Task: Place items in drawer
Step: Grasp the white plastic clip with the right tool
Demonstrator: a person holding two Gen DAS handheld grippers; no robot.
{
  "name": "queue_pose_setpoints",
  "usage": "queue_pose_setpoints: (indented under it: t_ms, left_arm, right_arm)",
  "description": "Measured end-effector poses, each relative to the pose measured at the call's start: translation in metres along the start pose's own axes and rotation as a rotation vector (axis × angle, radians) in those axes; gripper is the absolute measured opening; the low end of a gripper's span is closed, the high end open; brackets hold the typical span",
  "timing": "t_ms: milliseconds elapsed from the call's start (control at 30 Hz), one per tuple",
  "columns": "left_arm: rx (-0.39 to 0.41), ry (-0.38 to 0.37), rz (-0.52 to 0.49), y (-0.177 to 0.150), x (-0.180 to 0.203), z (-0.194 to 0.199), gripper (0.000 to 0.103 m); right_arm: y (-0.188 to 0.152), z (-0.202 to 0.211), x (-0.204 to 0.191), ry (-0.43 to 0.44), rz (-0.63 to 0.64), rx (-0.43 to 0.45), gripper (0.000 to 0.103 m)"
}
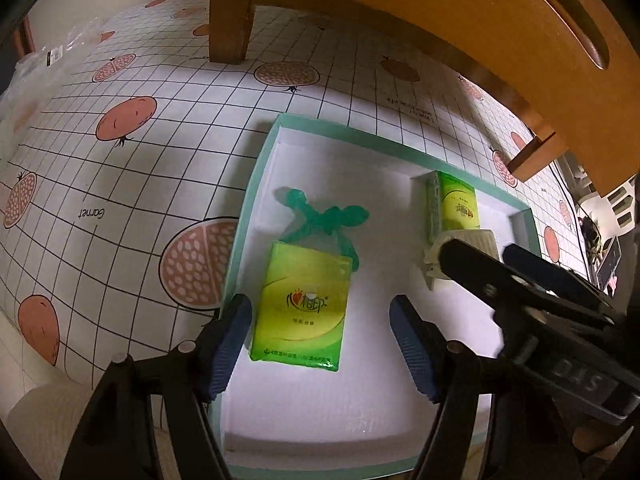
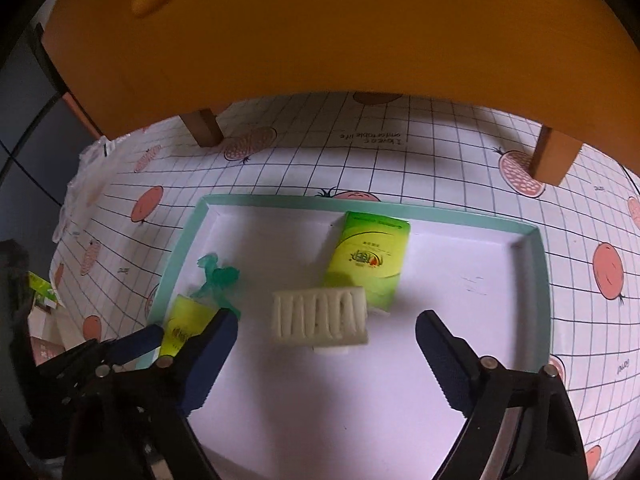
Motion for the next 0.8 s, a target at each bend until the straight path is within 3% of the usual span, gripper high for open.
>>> queue_pose_setpoints:
  t_ms: [200,267,333,600,800]
  left_arm:
    - [0.008,-0.001,0.011,0.001,-0.001,0.001,0.073]
    - [0.010,0.002,0.013,0.001,-0.002,0.001,0.073]
    - [0.011,0.007,0.012,0.000,-0.002,0.001,0.073]
    - [0.000,0.037,-0.011,-0.002,-0.001,0.001,0.073]
    - [-0.006,0.015,-0.022,-0.003,0.004,-0.001,0.072]
  right_arm:
    - [0.002,-0.011,-0.004,-0.006,0.007,-0.023,0.073]
    - [0.002,-0.011,-0.004,-0.009,0.005,-0.025,0.060]
    - [0.002,-0.012,-0.002,-0.014,-0.004,-0.027,0.054]
    - [-0.001,-0.007,0.005,-0.004,-0.026,-0.027,0.054]
    - [-0.015,0.003,0.013,0.014,-0.047,-0.018,0.054]
Point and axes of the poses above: each gripper's, at about its wrist camera, not at the fingertips, and z roughly against the way its jaws point, x to its right, y to its top, the point moved 8 cm from there along -z, roughly the way its jaws point, and after that the axes turned 11 degrees about -z, right-handed, at the moved point
